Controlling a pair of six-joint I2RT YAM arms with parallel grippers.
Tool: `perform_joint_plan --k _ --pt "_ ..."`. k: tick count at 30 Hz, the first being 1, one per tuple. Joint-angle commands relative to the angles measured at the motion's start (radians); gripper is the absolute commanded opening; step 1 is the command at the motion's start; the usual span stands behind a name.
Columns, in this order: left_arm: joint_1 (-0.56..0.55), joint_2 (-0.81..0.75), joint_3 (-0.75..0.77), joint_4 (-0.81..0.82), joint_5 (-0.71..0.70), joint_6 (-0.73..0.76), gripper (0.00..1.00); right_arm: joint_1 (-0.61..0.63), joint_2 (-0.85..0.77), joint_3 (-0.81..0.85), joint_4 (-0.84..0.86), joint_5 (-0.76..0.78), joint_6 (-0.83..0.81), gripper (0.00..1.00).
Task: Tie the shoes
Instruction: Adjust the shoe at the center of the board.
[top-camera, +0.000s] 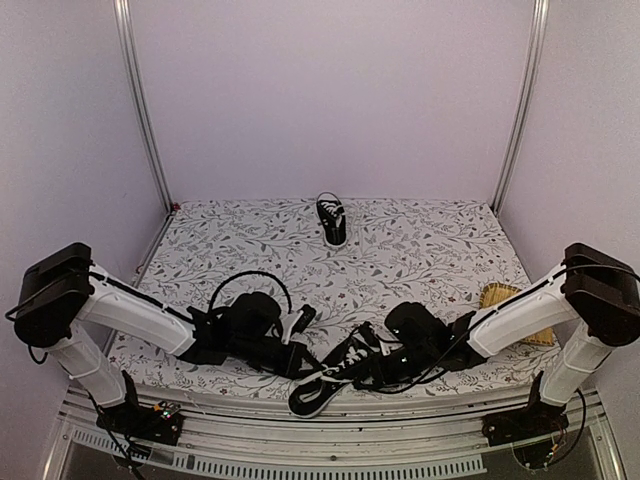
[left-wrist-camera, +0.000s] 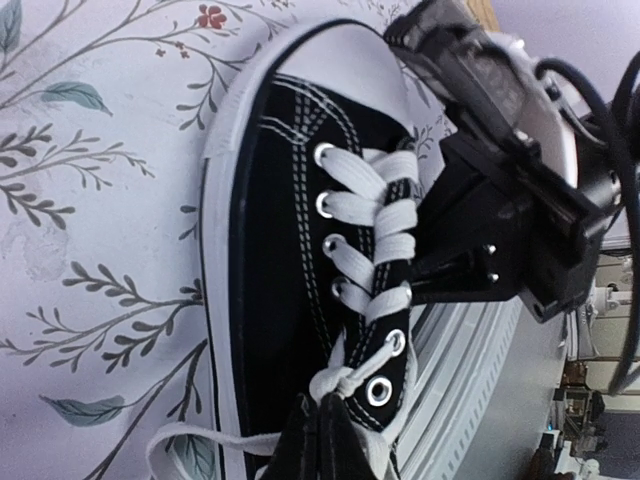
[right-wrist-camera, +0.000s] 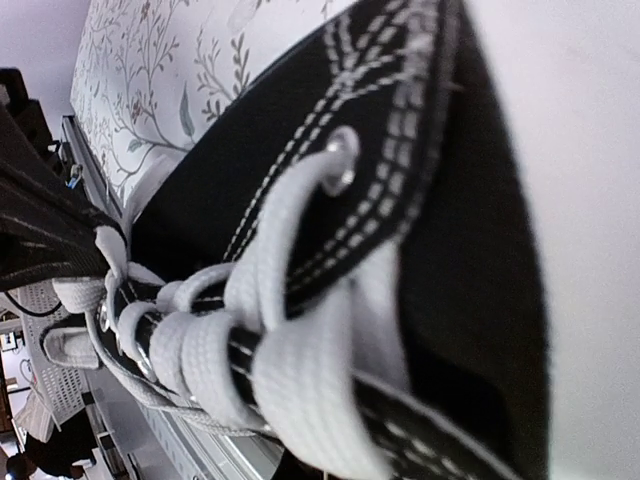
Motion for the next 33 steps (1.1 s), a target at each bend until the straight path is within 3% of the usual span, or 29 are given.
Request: perform_joint_plan --k 1,11,20,26,33 --pt "-0.031 -0.001 -0.023 0.028 -0.005 -0.041 0.0 -0.067 0.03 0.047 0.01 0.092 0.001 0.02" --pt "-0.046 0.041 0.013 0.065 -0.104 -0.096 0.0 -0.115 0.136 0.206 -0.018 0.041 -0.101 0.02" --pt "-0.014 -0.034 0.025 0.014 -0.206 -0.13 0.0 -0.112 -0.038 0.094 -0.105 -0.037 -0.16 0.02" --pt "0.0 -0.063 0.046 -0.045 -0.228 -0.114 0.08 -0.108 -0.117 0.071 -0.149 -0.073 -0.186 0.02" --pt "0.002 -0.104 0.027 -0.063 -0.219 -0.119 0.34 -0.052 -0.085 0.109 -0.132 -0.135 -0.21 0.02"
